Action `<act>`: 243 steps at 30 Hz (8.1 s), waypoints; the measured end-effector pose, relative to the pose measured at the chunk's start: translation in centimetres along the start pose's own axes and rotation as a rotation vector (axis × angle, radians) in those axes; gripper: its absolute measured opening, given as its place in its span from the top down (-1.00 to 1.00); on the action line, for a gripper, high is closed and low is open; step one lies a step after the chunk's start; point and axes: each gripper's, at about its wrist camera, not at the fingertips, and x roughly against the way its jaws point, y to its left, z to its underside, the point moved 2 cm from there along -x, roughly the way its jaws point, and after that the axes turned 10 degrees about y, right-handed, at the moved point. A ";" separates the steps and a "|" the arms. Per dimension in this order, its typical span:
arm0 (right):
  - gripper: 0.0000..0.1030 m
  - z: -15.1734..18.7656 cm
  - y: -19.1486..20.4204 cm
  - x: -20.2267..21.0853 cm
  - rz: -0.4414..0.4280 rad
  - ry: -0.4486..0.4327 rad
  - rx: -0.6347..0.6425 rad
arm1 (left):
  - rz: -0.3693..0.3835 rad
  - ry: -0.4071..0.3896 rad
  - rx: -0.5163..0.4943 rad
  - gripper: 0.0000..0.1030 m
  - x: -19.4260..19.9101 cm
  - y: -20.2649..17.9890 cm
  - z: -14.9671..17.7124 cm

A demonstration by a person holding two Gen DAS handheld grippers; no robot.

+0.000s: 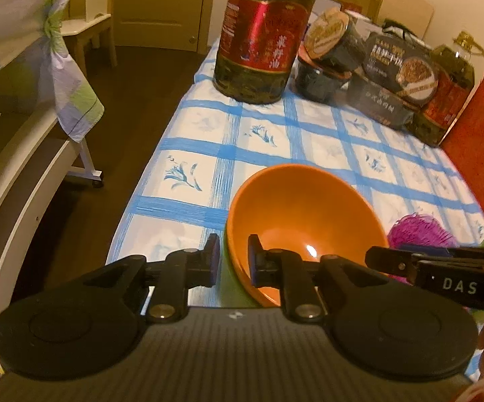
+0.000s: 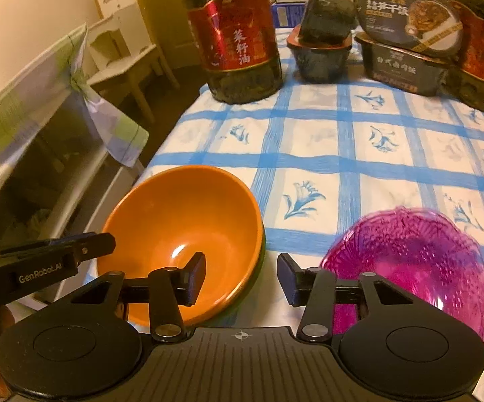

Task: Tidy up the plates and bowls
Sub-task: 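Lift the orange bowl with the left tool and set it into a green bowl, then open the left tool and withdraw from the nested bowls, then move the left tool toward the other green bowl, then grip the green bowl rim with the left tool, then carry the green bowl and set it onto the orange bowl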

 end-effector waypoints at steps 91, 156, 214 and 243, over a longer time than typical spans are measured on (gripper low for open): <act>-0.25 27.8 -15.4 21.9 0.241 -0.101 -0.416 | 0.241 0.072 -0.261 -0.24 10.7 -21.4 21.9; 0.77 11.7 -32.5 14.0 0.241 -0.124 -0.391 | 0.243 0.115 -0.388 0.80 -7.9 -36.7 7.3; 0.76 15.9 -2.8 15.9 0.090 -0.099 -0.079 | 0.135 -0.038 -0.059 0.80 12.4 -9.7 14.3; 0.76 -1.0 1.3 4.9 0.007 -0.066 -0.016 | 0.019 -0.056 -0.008 0.80 5.4 -2.1 -0.5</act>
